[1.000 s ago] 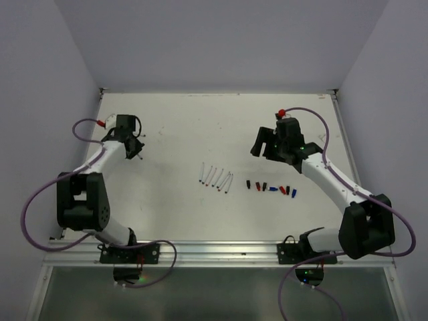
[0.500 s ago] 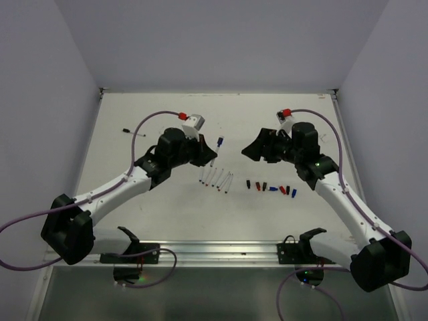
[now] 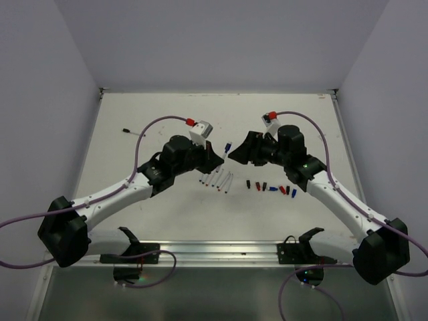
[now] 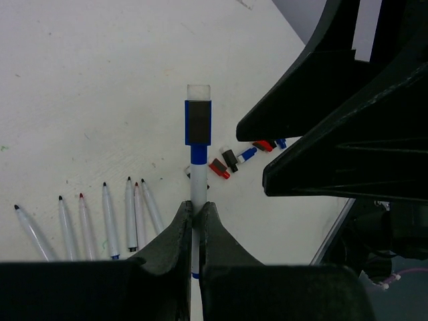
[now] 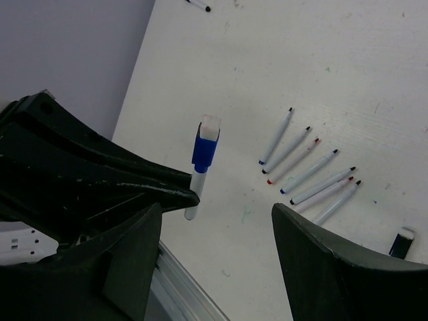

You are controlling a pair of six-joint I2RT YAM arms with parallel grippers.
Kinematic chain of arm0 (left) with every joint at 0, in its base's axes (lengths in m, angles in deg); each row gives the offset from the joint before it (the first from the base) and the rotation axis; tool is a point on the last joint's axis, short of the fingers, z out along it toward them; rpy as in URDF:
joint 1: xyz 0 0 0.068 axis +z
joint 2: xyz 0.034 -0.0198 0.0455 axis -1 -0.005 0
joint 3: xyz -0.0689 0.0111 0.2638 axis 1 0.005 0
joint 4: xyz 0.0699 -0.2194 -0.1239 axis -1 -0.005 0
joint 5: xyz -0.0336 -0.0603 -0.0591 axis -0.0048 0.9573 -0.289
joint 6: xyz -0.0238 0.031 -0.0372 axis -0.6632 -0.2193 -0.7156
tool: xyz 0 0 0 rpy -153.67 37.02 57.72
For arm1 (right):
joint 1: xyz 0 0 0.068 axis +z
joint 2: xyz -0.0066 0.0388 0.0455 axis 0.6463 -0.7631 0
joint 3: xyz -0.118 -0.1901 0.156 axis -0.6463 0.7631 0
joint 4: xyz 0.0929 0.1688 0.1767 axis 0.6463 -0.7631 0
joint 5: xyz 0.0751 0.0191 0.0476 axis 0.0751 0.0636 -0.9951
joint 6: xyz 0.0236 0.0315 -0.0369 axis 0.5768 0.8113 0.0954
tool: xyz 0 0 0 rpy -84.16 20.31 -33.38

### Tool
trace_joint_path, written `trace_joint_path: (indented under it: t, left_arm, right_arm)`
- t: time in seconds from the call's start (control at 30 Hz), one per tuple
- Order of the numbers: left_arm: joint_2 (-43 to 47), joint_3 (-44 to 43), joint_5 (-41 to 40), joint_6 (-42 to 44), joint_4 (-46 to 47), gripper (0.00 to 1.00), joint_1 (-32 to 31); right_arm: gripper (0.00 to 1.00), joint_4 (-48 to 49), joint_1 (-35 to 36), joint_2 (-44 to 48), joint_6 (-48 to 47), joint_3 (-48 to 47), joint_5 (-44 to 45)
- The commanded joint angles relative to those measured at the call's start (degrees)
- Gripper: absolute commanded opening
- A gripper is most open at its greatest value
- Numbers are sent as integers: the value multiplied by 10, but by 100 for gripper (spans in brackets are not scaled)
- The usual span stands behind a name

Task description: Open the pen caps

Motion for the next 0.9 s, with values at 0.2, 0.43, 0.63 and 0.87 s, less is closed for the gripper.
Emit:
trace_joint_path:
  t: [0.2,0.43,0.63,0.87]
  left_arm:
    - [15,13,-7,-19,43,0,-19]
    - [18,14,-4,-26,52,0,-28]
    - [13,10,-6,-28,53,0,-36]
    - [4,4,-7,-30,56,0,-43]
  right_arm:
    - [70,57,34,-23,34,-24,61]
    - [67,70,37,-50,40,-24,79]
    - [53,101,46,-73,41,-26,89]
    - [41,105,52,-91,41,-38,88]
